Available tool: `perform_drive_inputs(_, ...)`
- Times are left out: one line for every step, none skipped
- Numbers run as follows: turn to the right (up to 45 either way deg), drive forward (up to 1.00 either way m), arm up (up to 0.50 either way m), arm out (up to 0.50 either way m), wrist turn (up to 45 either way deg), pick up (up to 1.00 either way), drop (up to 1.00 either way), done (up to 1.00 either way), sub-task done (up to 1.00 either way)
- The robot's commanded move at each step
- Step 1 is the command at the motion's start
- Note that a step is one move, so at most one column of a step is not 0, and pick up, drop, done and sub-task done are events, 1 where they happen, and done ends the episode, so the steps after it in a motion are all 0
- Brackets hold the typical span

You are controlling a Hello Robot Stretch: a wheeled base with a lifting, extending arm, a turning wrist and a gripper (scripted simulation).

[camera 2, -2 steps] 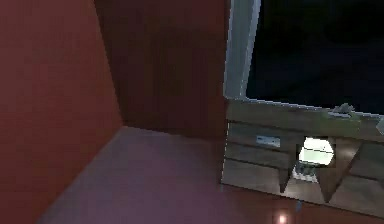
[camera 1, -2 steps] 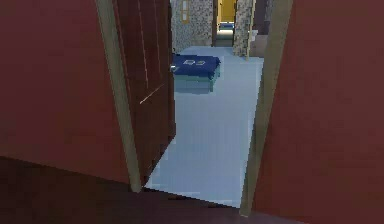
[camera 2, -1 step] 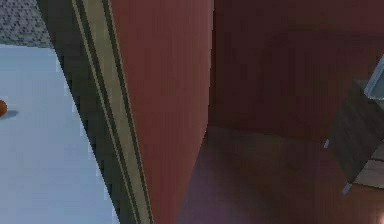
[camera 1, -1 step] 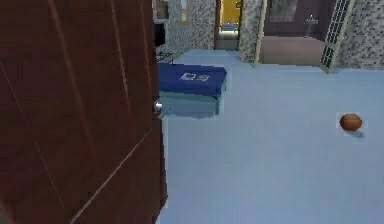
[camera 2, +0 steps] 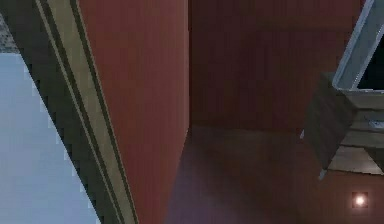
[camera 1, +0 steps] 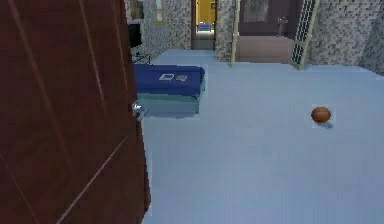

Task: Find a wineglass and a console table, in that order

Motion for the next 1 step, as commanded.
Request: perform_drive_inputs(0.0, 0.6, 0.0, 0.0, 0.0, 0.0, 0.0, 0.0, 0.0)
